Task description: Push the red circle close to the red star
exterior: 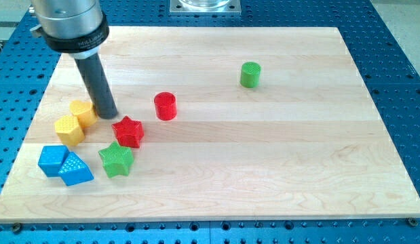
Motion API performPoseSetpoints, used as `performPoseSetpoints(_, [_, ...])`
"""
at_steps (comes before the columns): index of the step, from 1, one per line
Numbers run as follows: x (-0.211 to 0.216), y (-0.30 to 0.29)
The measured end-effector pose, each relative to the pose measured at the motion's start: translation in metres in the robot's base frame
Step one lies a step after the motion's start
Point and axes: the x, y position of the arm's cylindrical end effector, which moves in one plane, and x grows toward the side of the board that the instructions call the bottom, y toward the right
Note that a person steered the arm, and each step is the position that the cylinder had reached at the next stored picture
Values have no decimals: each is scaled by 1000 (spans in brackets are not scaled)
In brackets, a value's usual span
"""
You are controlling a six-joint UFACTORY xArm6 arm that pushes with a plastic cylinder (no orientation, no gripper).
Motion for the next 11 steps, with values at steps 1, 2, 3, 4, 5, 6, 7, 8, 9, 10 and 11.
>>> performPoseSetpoints(1, [8,2])
performPoseSetpoints(2, [11,4])
performPoseSetpoints(3, [31,4])
performPoseSetpoints(4, [30,17])
performPoseSetpoints(5, [29,30])
performPoseSetpoints(6, [24,40])
performPoseSetpoints(7, [-17,32])
performPoseSetpoints(8, [-45,76])
performPoseSetpoints(9, [-75,90])
performPoseSetpoints(10, [-62,100])
performPoseSetpoints(11, [-42,107])
